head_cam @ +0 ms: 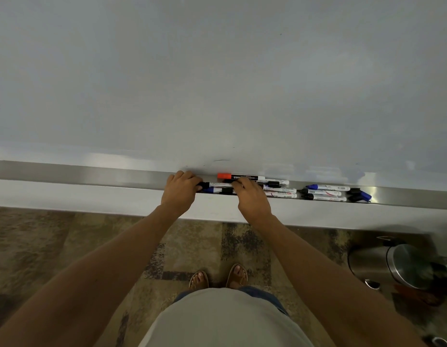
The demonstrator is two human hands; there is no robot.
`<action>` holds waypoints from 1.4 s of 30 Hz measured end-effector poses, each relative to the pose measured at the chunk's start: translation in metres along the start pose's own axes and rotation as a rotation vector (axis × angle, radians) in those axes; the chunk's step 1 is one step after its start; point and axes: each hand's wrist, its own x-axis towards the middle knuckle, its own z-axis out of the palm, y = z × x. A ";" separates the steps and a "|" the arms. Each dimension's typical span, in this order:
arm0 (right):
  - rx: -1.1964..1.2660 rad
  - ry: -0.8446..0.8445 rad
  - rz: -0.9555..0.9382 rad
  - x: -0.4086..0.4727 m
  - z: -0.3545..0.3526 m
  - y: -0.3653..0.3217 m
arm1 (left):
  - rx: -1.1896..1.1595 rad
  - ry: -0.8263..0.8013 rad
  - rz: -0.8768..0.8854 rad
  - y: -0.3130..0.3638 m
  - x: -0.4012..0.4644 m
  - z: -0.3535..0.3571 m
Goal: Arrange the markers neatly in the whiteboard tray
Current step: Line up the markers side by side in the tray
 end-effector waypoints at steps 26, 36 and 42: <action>0.028 0.235 0.020 -0.005 -0.015 0.002 | -0.423 0.004 0.061 0.011 0.004 -0.015; -0.188 0.187 0.180 -0.001 -0.028 0.006 | -0.815 -0.129 -0.038 0.034 0.010 -0.032; -0.206 0.210 0.184 -0.005 -0.035 0.009 | -1.014 -0.242 -0.105 0.044 0.009 -0.041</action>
